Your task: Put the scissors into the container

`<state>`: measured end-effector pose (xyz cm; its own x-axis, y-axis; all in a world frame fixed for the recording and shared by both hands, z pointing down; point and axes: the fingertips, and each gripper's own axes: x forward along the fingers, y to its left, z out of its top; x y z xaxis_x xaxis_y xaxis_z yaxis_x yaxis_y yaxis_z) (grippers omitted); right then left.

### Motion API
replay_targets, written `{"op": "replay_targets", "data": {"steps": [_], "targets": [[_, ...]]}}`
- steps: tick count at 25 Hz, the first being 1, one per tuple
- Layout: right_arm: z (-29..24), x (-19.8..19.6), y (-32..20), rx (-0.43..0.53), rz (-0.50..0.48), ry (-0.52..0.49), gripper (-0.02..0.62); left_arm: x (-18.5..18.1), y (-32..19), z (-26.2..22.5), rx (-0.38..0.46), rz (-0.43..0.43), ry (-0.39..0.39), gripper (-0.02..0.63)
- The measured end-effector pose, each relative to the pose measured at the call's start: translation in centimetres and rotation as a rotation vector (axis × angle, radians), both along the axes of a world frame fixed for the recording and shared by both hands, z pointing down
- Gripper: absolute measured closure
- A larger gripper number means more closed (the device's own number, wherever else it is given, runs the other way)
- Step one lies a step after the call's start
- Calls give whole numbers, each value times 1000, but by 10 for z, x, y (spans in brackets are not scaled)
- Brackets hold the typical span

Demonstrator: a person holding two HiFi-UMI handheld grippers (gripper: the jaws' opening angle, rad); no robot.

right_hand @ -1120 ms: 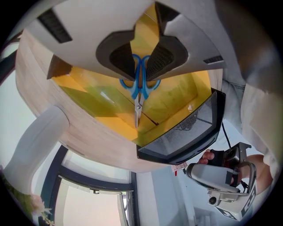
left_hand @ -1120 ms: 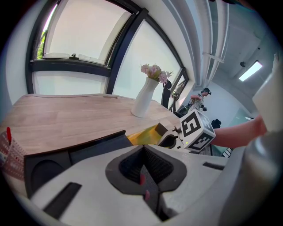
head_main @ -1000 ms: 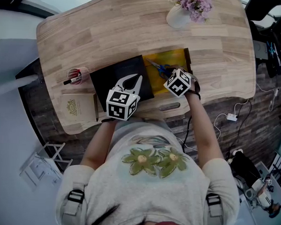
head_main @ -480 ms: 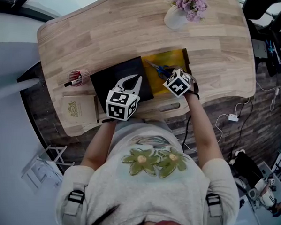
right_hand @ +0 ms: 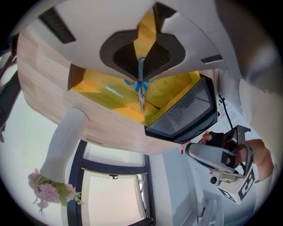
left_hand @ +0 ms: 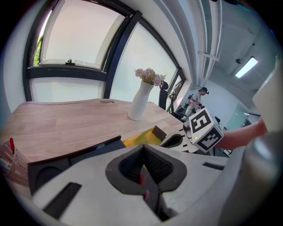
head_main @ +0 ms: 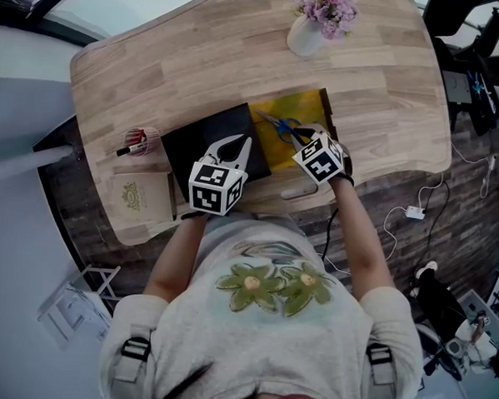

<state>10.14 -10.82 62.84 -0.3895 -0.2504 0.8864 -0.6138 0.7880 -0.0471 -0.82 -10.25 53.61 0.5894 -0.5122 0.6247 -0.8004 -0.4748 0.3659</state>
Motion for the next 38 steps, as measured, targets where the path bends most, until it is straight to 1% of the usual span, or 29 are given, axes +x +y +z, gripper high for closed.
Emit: {"op": "replay_targets", "data": {"steps": [4,9,16,22,28,31,38], "targets": [[-16,4,4,33,49,-46,574,2,3,-5,12,4,-2,598],[-43,0,17,62,138,-147,582,7,8,-12,30,15,0,598],[-79,-1,36,127,258,-278,588,16,19,-21,47,39,0,598],[-100,-3,55,130,312,-371,589,26,35,-26,48,66,10,598],[-114,-4,65,160,286,-372,589,38,44,-31,58,95,17,598],[-118,-1,69,172,289,-375,589,43,47,-34,62,109,18,598],[-113,5,76,165,301,-359,589,47,52,-34,59,127,17,598]]}}
